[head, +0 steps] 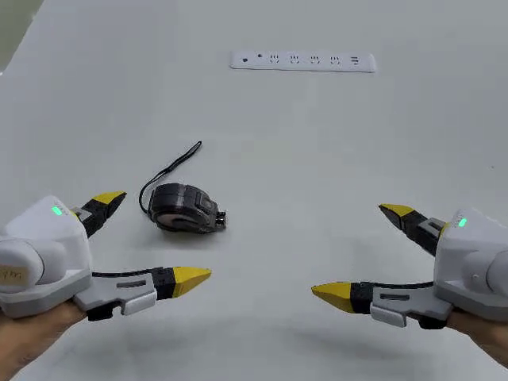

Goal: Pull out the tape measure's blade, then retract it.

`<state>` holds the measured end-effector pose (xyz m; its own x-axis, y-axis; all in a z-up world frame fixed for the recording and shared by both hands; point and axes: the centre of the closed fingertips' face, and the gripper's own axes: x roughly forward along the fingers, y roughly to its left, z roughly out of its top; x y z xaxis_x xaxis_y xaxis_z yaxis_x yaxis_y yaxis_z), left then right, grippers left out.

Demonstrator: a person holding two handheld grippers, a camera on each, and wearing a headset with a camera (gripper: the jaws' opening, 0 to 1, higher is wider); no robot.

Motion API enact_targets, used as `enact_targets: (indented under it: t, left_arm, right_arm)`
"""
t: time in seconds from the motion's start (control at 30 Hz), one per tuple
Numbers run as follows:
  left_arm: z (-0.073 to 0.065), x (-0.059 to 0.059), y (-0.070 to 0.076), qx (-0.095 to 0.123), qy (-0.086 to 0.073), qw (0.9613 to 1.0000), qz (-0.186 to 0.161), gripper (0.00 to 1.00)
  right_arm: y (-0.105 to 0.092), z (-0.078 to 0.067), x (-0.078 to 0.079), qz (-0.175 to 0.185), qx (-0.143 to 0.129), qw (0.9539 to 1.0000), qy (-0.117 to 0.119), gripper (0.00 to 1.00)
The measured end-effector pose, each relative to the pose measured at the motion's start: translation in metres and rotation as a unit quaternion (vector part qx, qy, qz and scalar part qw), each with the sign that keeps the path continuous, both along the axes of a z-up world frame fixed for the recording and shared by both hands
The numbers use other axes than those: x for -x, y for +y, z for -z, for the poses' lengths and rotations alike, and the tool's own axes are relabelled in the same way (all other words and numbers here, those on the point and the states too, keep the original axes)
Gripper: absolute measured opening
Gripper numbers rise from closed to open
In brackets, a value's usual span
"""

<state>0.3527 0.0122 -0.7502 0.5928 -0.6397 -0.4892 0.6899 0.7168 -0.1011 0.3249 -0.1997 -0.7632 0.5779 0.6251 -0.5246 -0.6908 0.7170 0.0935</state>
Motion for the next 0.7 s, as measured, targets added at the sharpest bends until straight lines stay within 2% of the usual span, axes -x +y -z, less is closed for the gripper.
enact_targets:
  t: [0.17, 0.47, 0.7]
  left_arm:
    - [-0.0055, -0.0009, 0.0032, 0.002, -0.005, 0.9999, -0.011, 1.00]
    - [-0.0023, 0.0049, 0.0017, 0.002, 0.003, 1.0000, -0.004, 1.00]
    - [-0.0043, 0.0042, 0.0038, -0.003, 0.001, 1.0000, 0.000, 1.00]
  right_arm:
    - [0.0017, -0.0004, 0.0021, -0.002, 0.001, 1.0000, 0.003, 1.00]
    - [0.0011, -0.0046, 0.0035, -0.002, -0.002, 1.0000, 0.003, 1.00]
    - [0.0017, -0.0046, 0.0053, -0.005, -0.001, 1.0000, 0.005, 1.00]
